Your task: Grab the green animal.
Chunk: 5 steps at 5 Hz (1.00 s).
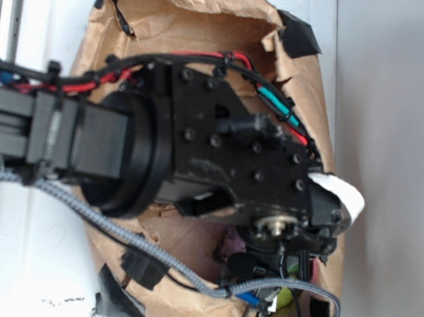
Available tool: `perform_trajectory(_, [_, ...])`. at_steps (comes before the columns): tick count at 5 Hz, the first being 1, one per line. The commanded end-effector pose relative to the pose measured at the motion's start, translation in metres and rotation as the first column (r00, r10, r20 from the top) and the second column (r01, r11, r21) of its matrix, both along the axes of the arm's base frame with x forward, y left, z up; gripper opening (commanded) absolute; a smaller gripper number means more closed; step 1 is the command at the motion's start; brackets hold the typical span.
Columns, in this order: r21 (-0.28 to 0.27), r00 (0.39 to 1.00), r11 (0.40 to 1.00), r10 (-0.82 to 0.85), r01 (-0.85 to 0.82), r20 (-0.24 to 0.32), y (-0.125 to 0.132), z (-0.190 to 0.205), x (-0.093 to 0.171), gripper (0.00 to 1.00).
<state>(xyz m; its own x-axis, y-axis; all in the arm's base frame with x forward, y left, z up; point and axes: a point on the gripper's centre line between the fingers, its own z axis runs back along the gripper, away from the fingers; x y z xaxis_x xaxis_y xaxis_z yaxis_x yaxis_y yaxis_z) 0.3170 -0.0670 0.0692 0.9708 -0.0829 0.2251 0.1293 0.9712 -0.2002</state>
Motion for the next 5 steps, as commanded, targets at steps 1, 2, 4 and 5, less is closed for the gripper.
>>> perform_trajectory(1, [-0.101, 0.993, 0.993, -0.058, 0.068, 0.1, 0.001, 0.021, 0.011, 1.0])
perform_trajectory(2, [-0.137, 0.988, 0.982, -0.12, 0.133, 0.095, -0.007, 0.008, 0.016, 1.0])
perform_trajectory(4, [-0.07, 0.987, 0.987, -0.142, 0.148, 0.074, -0.019, -0.02, 0.009, 0.0])
perform_trajectory(5, [-0.05, 0.989, 0.99, -0.124, 0.129, 0.084, -0.017, -0.021, 0.011, 0.0])
